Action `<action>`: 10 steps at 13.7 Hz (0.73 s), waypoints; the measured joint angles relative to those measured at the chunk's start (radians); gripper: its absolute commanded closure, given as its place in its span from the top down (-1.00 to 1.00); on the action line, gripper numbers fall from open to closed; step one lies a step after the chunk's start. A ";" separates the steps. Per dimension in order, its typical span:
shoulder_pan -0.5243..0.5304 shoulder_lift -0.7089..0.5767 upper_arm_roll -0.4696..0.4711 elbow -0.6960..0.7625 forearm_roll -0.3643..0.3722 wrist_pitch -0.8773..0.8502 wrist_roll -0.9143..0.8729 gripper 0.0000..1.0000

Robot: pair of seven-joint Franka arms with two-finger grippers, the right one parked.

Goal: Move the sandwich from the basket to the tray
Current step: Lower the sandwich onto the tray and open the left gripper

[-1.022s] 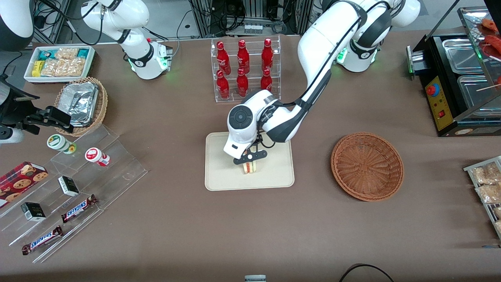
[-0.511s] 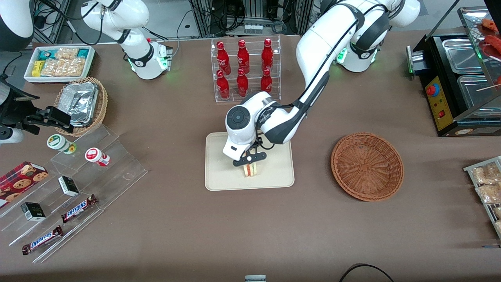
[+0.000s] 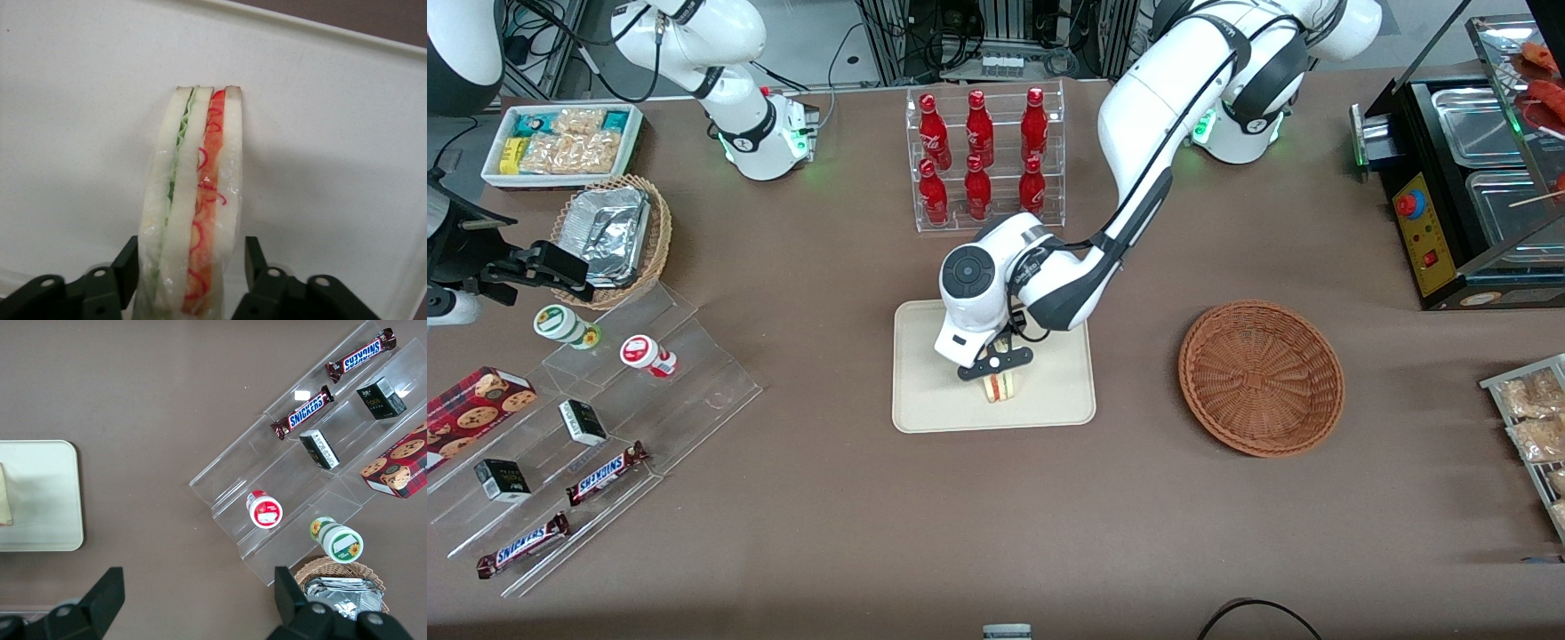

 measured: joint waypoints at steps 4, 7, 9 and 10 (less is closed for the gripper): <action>0.001 -0.034 0.000 0.037 0.000 -0.053 -0.001 1.00; 0.001 -0.092 0.001 0.046 0.000 -0.107 -0.001 1.00; 0.005 -0.125 0.004 0.046 0.005 -0.156 0.015 1.00; 0.008 -0.141 0.005 0.046 0.007 -0.183 0.037 1.00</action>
